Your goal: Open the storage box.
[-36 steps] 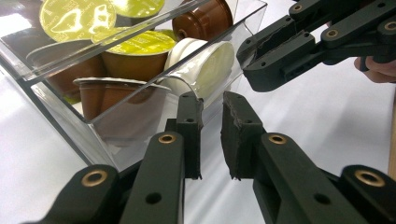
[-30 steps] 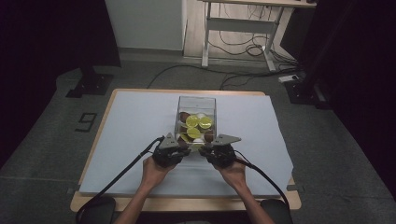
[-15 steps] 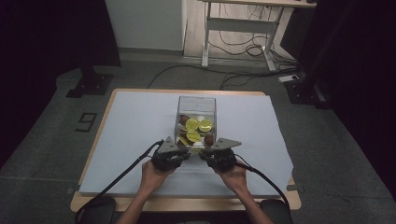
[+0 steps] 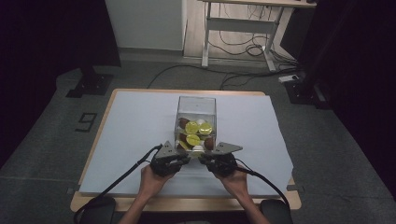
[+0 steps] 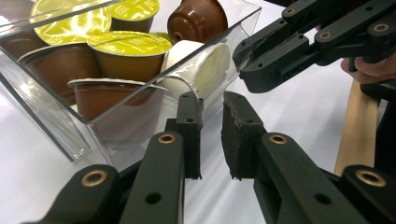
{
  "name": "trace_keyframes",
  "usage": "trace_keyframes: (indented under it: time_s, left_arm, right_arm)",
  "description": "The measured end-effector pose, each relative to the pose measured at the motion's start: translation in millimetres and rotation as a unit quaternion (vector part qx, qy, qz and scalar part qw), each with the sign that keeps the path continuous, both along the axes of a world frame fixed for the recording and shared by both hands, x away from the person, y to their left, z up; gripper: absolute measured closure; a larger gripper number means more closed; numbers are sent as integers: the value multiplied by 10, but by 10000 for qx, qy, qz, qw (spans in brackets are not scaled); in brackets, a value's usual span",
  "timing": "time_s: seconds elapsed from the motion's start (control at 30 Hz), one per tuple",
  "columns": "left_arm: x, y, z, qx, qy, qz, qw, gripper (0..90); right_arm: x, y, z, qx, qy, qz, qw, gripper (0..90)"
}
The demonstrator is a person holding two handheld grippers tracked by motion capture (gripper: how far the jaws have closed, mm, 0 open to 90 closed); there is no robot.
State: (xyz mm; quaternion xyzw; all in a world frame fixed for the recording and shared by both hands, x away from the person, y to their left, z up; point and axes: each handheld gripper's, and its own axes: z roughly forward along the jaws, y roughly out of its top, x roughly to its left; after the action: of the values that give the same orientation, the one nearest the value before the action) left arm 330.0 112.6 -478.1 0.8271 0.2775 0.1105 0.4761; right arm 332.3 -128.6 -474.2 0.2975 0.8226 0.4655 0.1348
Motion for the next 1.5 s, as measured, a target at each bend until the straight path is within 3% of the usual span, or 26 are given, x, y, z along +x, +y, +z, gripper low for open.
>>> trace_keyframes:
  time_s: [1.3,1.5]
  left_arm:
    - [-364,26,6,5,78,-210,9997,763]
    - [-397,22,-12,63,13,-233,9997,768]
  right_arm:
    - [-364,-27,-8,63,57,179,9998,780]
    - [-385,-27,-28,66,84,218,9997,780]
